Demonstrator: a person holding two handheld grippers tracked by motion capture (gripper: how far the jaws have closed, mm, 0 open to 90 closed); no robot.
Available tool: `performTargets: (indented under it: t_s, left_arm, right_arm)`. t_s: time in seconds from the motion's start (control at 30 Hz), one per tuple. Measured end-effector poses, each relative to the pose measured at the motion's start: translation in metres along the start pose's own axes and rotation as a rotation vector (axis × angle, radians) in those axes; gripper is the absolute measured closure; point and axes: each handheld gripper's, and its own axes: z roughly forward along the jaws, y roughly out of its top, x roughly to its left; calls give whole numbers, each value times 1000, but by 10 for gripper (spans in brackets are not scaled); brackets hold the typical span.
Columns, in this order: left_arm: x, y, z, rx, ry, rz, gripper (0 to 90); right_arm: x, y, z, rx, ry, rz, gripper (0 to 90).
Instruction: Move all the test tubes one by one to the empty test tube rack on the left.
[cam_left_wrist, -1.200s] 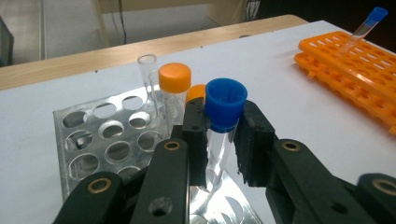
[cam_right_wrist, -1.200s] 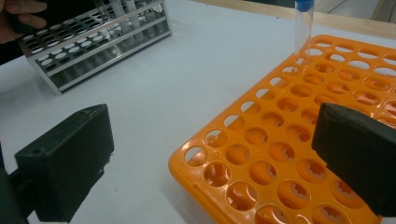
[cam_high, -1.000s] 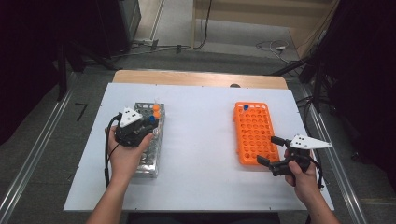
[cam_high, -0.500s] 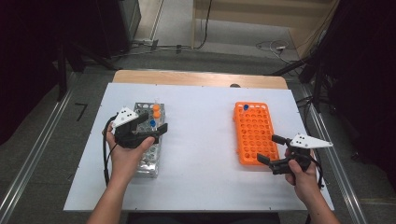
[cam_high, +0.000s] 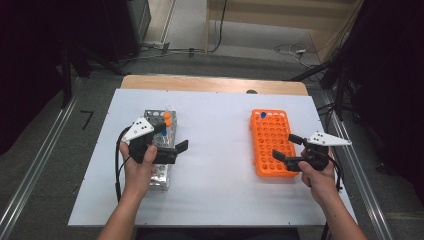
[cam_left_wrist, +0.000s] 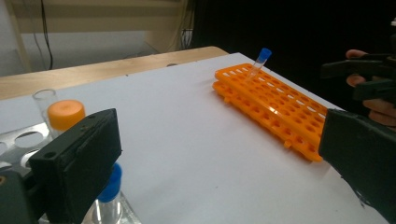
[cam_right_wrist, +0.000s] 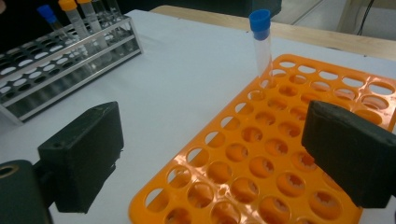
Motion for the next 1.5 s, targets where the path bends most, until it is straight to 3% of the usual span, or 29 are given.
performTargets:
  t_s: [0.2,0.4,0.77,0.97,1.13,1.2,1.5]
  left_arm:
    - [-8,0,5,7,-24,23,0]
    - [-7,-3,8,16,-12,27,0]
    - [-8,-3,6,10,-16,25,0]
    - [-9,-2,7,13,-20,29,0]
    - [-9,-2,8,16,-22,28,0]
    - [-10,-2,8,18,-21,30,0]
    - [-15,0,9,12,-36,41,0]
  right_arm:
    - [-7,13,25,16,-97,22,260]
    - [-18,24,49,23,-117,44,379]
    - [-32,38,88,109,-155,64,607]
    - [-34,38,104,153,-178,62,667]
    - [-35,39,111,211,-222,69,726]
    - [-35,39,111,207,-228,72,740]
    - [-33,47,90,90,-202,75,746]
